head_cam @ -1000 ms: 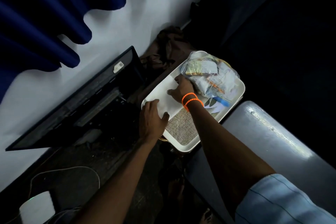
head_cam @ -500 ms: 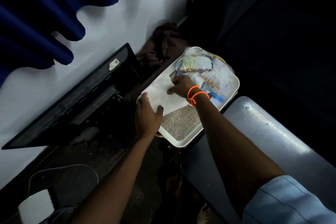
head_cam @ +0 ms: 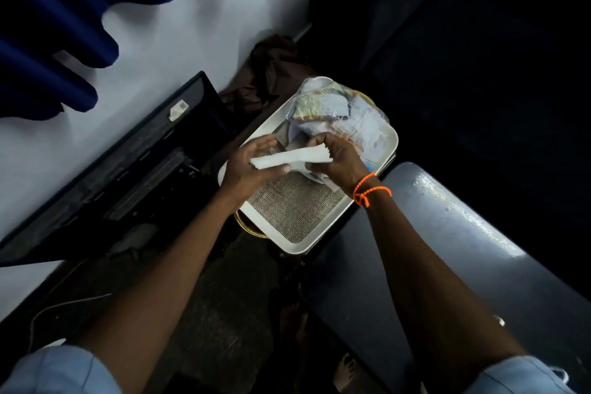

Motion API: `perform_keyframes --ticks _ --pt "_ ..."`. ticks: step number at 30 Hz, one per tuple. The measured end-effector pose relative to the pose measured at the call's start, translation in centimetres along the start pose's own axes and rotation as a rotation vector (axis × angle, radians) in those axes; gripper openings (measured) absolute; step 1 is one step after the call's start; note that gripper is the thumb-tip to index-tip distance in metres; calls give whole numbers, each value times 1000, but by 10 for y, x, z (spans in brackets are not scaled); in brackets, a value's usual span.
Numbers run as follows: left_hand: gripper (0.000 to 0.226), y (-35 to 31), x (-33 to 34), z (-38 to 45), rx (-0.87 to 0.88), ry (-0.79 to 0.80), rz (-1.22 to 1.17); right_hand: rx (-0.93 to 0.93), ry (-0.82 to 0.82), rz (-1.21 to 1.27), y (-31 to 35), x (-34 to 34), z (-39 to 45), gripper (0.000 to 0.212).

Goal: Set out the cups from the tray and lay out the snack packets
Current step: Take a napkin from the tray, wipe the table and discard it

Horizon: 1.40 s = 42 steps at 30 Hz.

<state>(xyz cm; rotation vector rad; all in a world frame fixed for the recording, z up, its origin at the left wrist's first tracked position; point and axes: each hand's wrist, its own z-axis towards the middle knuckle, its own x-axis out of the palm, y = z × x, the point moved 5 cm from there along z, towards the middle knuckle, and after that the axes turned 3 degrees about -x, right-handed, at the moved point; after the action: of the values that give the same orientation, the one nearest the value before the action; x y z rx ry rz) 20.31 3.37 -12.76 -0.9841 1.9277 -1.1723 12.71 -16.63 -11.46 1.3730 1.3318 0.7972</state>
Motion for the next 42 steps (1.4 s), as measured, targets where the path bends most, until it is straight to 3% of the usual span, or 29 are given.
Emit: perform_keyframes --ticks 3,11,16,20,24,28,33,38,40,42 --pt "73 10 12 -6 -44 35 -16 7 -4 -58 -10 2 -6 34" --pt "63 1 41 -5 39 73 0 35 -84 -201 -5 5 0 38" --pt "46 -13 47 -5 30 33 2 94 -205 -74 -5 -14 -12 34" --pt "29 -19 68 -10 -120 15 -118 175 -228 167 -16 -45 -36 38" --pt "31 -26 126 -23 -257 97 -236 266 -281 326 -32 -84 -74 39" --pt "38 -31 197 -55 -400 191 -312 339 -396 301 -53 -134 -131 26" --pt "29 -34 292 -107 -431 386 -197 384 -551 265 -79 -200 -223 13" --pt "30 -36 377 -162 -432 517 -115 346 -681 602 -97 -247 -336 34" --pt "31 -37 409 -188 -441 580 -100 343 -727 556 -104 -261 -380 37" --pt "37 -35 442 -216 -461 630 -75 381 -841 358 -112 -277 -423 40"
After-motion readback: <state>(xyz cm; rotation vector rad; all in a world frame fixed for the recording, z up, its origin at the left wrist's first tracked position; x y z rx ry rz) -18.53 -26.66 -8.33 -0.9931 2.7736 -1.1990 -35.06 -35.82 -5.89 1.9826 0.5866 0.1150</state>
